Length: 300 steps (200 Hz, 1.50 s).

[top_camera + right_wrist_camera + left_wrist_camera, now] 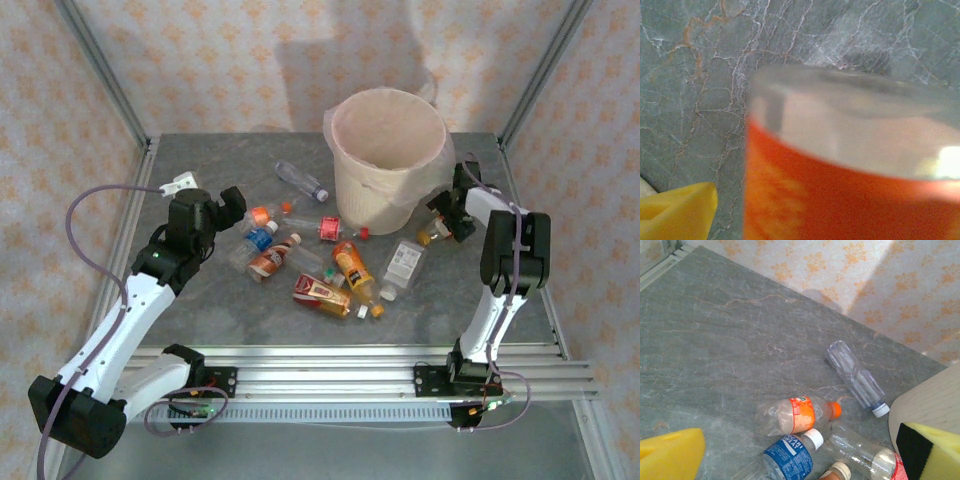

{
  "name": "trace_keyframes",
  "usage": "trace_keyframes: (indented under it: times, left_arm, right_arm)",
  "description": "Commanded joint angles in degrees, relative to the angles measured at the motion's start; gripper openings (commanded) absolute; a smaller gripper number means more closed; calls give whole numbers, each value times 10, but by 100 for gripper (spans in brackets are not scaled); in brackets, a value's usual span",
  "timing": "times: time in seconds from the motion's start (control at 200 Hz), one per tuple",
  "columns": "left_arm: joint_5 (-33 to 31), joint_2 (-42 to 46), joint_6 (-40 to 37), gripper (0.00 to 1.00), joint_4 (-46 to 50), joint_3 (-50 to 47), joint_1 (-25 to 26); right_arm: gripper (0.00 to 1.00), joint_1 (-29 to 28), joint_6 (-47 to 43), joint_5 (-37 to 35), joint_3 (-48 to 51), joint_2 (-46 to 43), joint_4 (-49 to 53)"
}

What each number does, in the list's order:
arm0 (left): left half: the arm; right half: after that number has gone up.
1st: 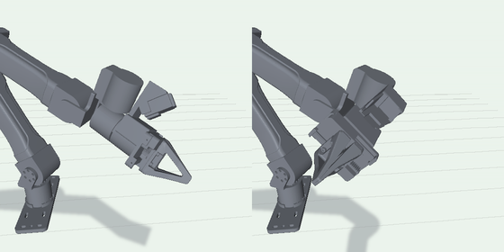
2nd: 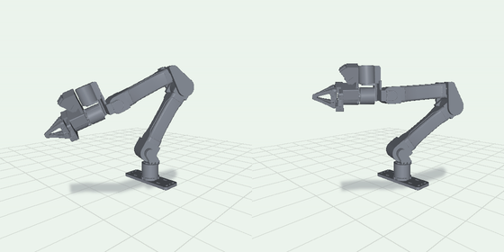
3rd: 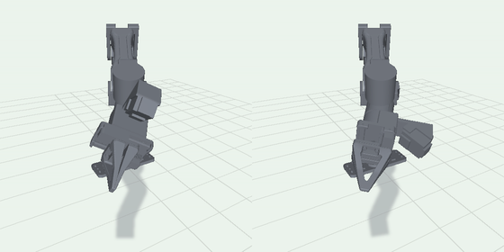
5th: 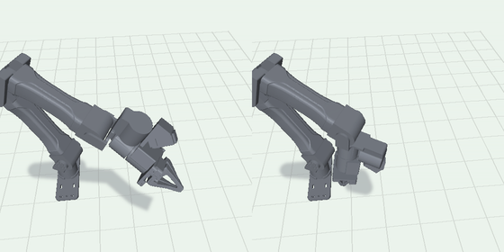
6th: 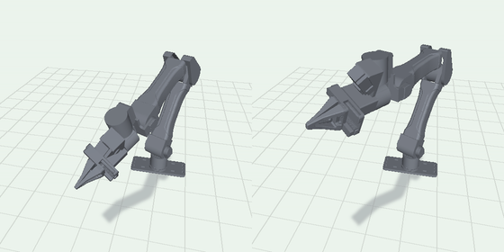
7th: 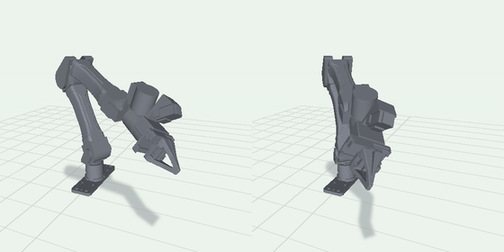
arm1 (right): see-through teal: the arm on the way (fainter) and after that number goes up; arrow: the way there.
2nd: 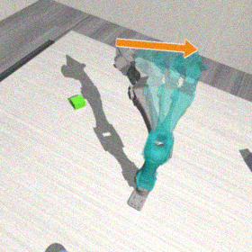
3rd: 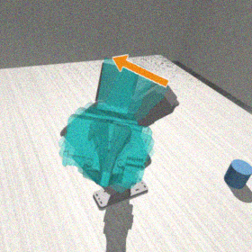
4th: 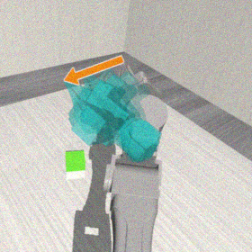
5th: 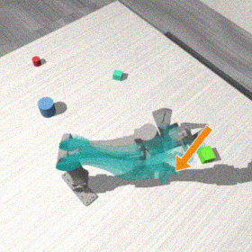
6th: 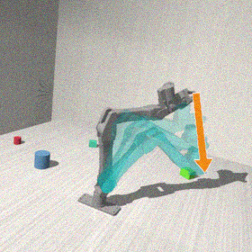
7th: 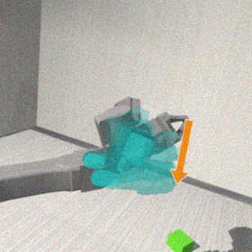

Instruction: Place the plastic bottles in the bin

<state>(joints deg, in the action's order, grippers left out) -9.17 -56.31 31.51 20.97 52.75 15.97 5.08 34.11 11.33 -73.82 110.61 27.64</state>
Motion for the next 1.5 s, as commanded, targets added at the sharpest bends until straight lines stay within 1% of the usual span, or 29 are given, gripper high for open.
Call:
trace_keyframes:
  times: [0.0,0.135,0.255,0.345,0.53,0.606,0.711,0.861,1.036,1.211,1.336,1.496]
  left_arm:
    - [2,-2,7,100,-8,-6,-7]
    - [1,-4,8,100,-7,-5,-6]
    - [1,-4,8,100,-8,-5,-6]
    - [1,-5,9,100,-8,-5,-6]
    - [-3,-6,10,100,-4,-5,-6]
    - [-4,-6,10,100,-3,-4,-6]
    - [-4,-5,10,100,-4,-2,-7]
    - [-4,-6,11,100,-6,-3,-6]
    - [-2,-11,13,100,-7,-3,-6]
    - [0,-13,16,100,-9,-3,-7]
    - [0,-15,18,100,-12,-6,-7]
    - [4,-20,20,100,-13,-5,-6]
  right_arm:
    - [87,4,-21,-36,-24,28,25]
    - [83,4,-24,-47,-32,41,41]
    - [77,5,-27,-43,-29,44,45]
    - [71,4,-31,-43,-27,44,50]
    - [51,4,-40,-61,-18,24,62]
    - [48,4,-41,-75,-13,5,69]
    - [41,5,-46,-99,-3,-33,81]
    - [38,4,-55,-136,5,-96,107]
    - [31,4,-62,-183,6,-172,147]
    - [24,3,-65,-192,10,-265,171]
    - [23,-20,-68,-206,5,-338,190]
    - [22,-74,-66,-240,-16,-420,215]
